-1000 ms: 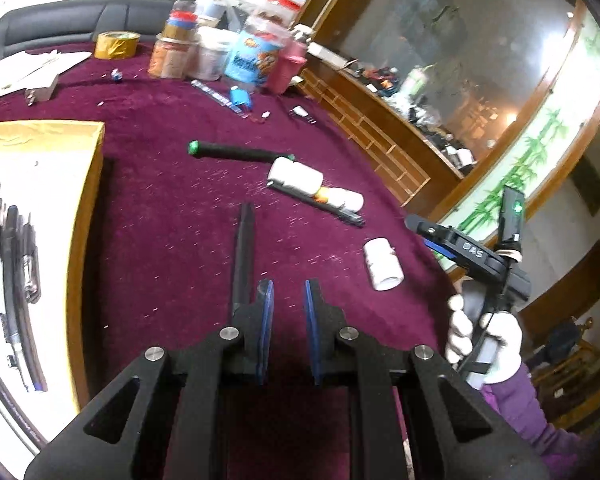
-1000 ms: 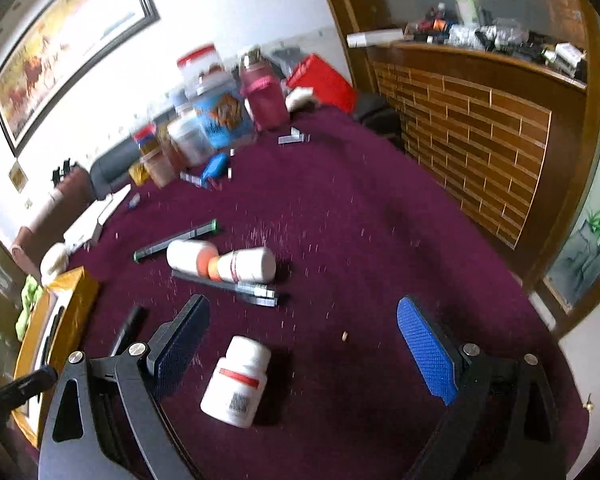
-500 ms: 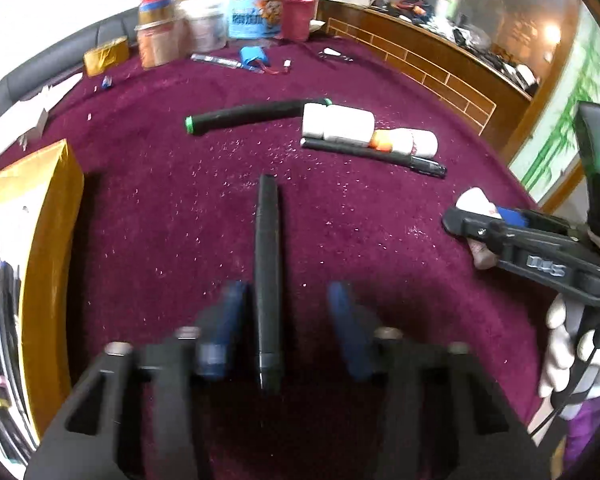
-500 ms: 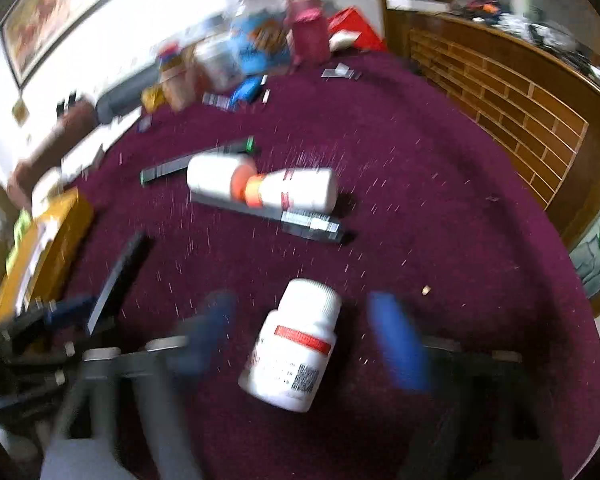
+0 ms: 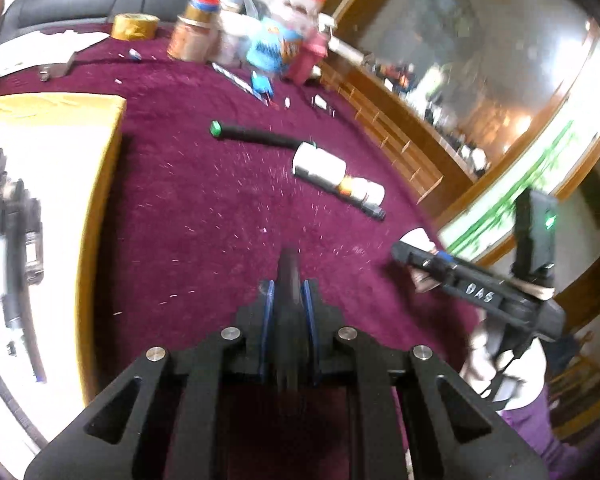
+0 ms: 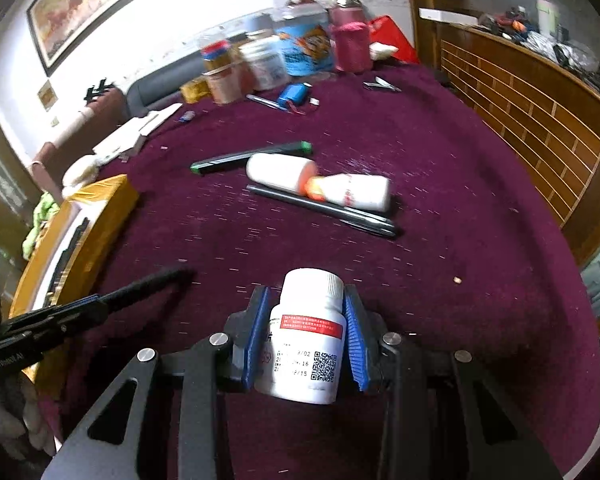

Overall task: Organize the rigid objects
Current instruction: 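Grasp the white red-labelled pill bottle with the right tool while the left tool holds its marker, then carry the marker and pill bottle into the tray and open both tools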

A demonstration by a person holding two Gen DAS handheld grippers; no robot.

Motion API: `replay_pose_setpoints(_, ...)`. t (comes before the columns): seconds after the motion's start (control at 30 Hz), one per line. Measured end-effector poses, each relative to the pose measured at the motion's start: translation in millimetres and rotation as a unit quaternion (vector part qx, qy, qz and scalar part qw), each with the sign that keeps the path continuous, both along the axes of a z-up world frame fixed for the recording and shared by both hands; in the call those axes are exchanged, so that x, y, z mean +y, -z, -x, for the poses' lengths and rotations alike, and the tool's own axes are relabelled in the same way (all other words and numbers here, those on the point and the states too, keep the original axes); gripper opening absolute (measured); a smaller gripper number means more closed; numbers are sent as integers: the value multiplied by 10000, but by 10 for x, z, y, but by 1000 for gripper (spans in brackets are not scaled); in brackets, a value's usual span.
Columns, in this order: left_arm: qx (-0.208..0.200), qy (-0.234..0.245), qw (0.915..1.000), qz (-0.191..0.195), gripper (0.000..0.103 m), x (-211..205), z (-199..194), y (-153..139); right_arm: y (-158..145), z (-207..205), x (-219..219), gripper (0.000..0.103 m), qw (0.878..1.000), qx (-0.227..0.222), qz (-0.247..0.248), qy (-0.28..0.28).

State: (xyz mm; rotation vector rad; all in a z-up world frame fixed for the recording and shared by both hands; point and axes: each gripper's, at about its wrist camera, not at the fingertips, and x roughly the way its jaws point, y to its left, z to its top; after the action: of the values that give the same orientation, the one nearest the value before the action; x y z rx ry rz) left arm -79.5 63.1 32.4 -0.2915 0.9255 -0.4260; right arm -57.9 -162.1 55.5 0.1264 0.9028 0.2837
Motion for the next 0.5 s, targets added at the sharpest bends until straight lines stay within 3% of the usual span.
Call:
replay_pose_setpoints(0.27,-542,-487,9933,894,12,690,377,-389,-193,79,573,32,9981,-114,-163,-575)
replay_pose_setpoints(0.5,-954,-1011,9827,1224,12,1404,721,-572,-254,165,1252,32,9917,-153,-177,-1267)
